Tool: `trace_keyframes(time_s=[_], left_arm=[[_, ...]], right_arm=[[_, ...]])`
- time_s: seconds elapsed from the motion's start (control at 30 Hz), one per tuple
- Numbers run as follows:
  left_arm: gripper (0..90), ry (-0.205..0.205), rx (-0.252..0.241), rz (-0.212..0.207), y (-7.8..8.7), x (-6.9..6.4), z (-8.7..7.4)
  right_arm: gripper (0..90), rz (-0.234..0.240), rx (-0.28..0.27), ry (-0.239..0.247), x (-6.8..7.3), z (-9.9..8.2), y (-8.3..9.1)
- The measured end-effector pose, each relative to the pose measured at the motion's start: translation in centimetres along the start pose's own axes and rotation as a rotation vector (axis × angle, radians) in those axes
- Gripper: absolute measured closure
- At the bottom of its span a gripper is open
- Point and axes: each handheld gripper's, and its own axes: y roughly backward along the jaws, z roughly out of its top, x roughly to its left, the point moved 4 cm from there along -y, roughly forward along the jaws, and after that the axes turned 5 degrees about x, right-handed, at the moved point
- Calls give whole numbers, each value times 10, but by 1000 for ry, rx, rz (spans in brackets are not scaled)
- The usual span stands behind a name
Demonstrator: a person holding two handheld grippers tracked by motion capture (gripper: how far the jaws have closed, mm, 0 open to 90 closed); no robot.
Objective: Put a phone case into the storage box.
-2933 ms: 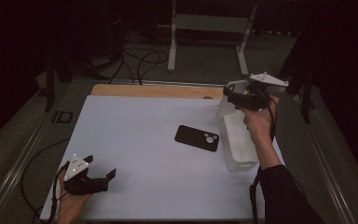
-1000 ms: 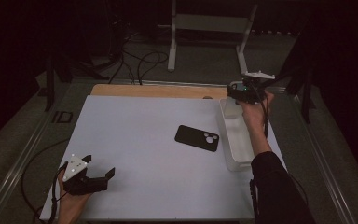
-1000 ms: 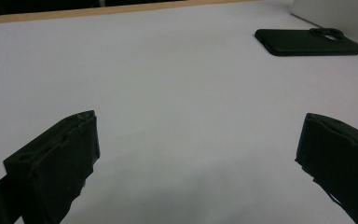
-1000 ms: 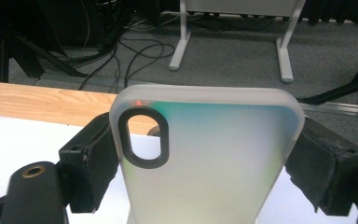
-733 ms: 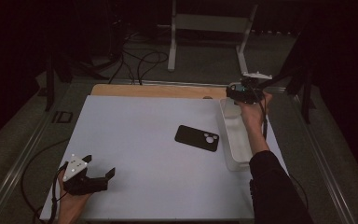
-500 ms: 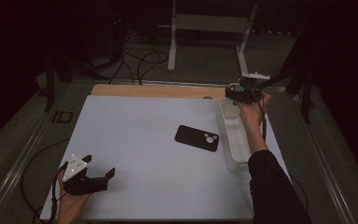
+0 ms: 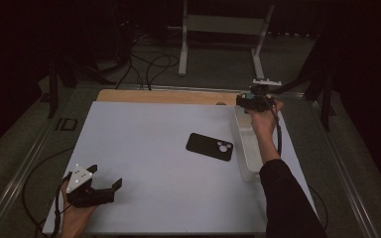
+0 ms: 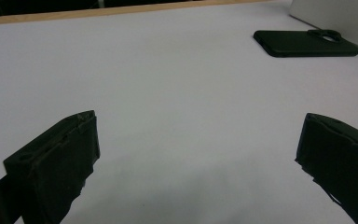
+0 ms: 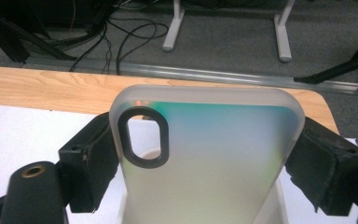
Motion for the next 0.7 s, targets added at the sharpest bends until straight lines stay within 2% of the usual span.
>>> trace_keyframes(time_s=[0.2, 0.37, 0.7], left_arm=[[0, -1, 1, -1, 0, 0, 0], [0, -1, 1, -2, -1, -1, 0], [0, -1, 3, -3, -1, 0, 0]], right_arm=[[165, -5, 15, -11, -2, -3, -5], [165, -5, 52, -14, -4, -10, -11], [164, -9, 66, -15, -3, -13, -18]])
